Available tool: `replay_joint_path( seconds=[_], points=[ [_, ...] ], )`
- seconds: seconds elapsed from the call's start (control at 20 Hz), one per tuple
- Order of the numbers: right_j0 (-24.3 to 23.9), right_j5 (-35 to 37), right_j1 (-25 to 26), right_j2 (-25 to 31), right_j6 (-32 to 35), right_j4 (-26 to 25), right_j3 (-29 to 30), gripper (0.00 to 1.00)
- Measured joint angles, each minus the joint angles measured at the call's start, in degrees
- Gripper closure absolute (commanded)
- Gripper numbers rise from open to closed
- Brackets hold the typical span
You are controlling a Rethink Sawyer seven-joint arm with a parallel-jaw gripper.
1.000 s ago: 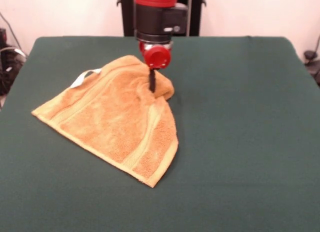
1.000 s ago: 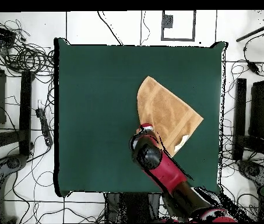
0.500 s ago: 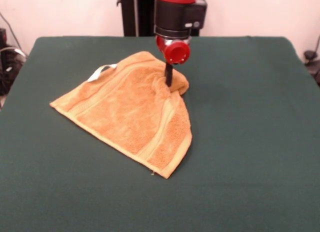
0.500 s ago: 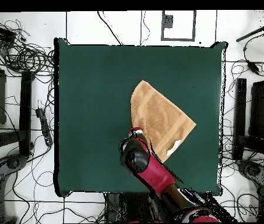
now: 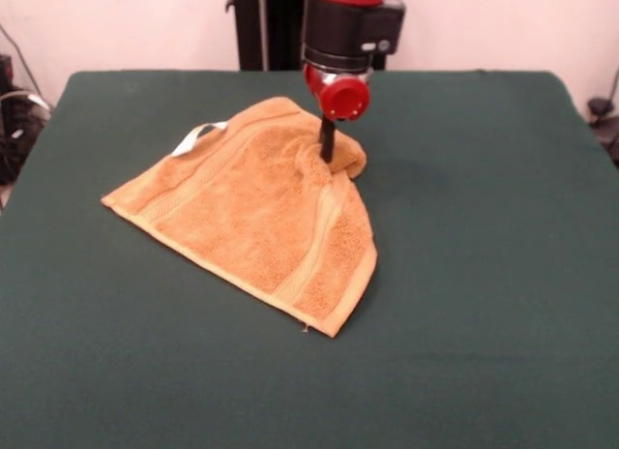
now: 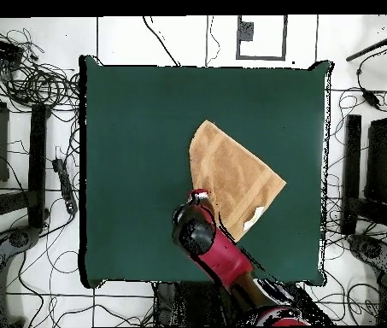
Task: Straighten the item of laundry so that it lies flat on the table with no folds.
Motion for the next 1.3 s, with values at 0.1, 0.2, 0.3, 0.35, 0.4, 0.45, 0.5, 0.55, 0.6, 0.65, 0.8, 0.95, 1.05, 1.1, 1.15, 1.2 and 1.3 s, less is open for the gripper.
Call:
replay_joint_path(
  seconds=[0.1, 0.2, 0.3, 0.35, 0.4, 0.45, 0.5, 0.55, 0.6, 0.65, 0.8, 0.95, 1.05, 1.1, 1.15, 1.2, 1.3],
  points=[
    [1.10, 0.00, -0.35, -0.42, 0.36, 1.35, 0.31, 1.00],
    [1.82, 0.01, -0.93, -0.40, 1.25, 2.54, 0.86, 1.00],
    [2.31, 0.01, -1.30, -0.44, 2.56, 3.59, 1.41, 1.00],
    [2.94, 0.01, -1.48, -0.63, 3.65, 4.66, 1.79, 1.00],
    [3.99, 0.02, -1.67, -1.07, 4.67, 6.15, 2.07, 1.00],
    [4.64, 0.00, -1.76, -1.38, 5.08, 6.99, 2.15, 1.00],
    [5.62, 0.01, -1.90, -1.86, 5.54, 8.20, 2.25, 1.00],
    [6.46, 0.02, -2.01, -2.29, 5.80, 9.22, 2.31, 1.00],
    [9.47, 0.20, -2.30, -3.88, 6.34, 12.70, 2.38, 1.00],
    [11.19, 0.39, -2.44, -4.70, 6.52, 14.63, 2.41, 1.00],
    [15.69, 0.96, -2.71, -6.41, 6.84, 19.21, 2.47, 1.00],
    [17.29, 1.11, -2.93, -6.84, 6.89, 20.46, 2.56, 1.00],
    [17.67, 1.11, -3.18, -6.95, 6.89, 20.65, 2.62, 1.00],
    [17.71, 1.11, -3.38, -7.05, 6.89, 20.74, 2.63, 1.00],
    [17.86, 1.12, -3.50, -7.26, 6.89, 21.13, 2.63, 1.00],
    [18.20, 1.21, -3.58, -7.57, 6.89, 21.82, 2.63, 1.00],
    [19.03, 1.42, -3.70, -7.95, 6.89, 23.40, 2.64, 1.00]
  ],
)
